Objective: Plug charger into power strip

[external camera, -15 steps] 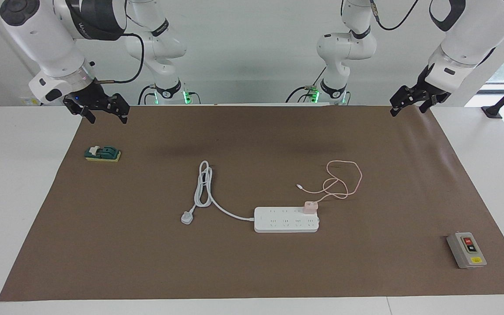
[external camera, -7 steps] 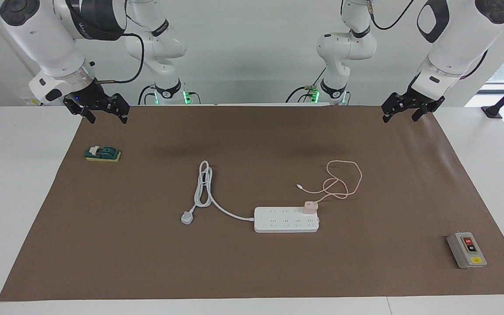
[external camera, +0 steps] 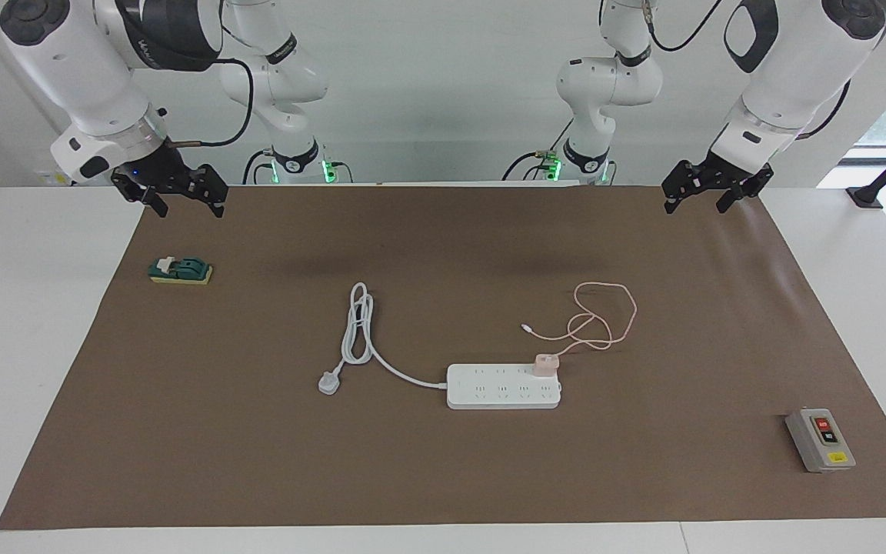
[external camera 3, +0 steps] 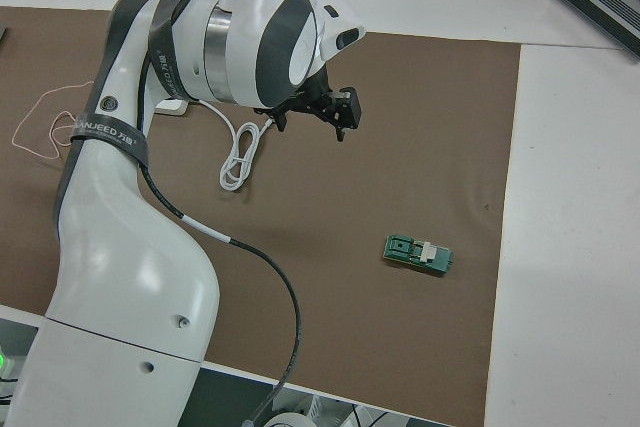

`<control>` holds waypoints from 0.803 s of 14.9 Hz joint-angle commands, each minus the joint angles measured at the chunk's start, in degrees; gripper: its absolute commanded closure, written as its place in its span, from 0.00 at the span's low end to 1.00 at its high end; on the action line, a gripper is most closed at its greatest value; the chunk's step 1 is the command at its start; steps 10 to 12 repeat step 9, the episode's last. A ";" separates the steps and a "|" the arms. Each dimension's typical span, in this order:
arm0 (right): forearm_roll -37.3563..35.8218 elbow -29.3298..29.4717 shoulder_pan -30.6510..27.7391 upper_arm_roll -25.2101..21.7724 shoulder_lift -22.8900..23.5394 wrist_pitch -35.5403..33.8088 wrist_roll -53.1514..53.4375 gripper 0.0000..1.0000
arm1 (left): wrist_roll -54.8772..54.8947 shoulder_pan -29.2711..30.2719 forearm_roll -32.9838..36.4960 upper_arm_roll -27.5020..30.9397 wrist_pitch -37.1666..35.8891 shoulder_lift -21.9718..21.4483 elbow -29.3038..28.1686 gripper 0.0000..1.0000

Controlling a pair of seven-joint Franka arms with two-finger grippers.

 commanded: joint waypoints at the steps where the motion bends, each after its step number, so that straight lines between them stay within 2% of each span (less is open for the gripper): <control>1: -0.76 -0.82 -0.53 0.42 -1.01 -0.14 0.72 0.00 | 1.07 -0.62 -0.16 0.54 0.81 -1.74 -1.68 0.00; 6: -0.76 -0.82 -0.53 0.42 -1.01 -0.14 0.72 0.00 | 6.78 -0.62 -0.16 0.54 0.72 -1.74 -1.59 0.00; 12: -0.76 -0.82 -0.53 0.42 -1.01 -0.14 0.72 0.00 | 6.44 -0.62 -0.16 0.54 0.72 -1.74 -1.59 0.00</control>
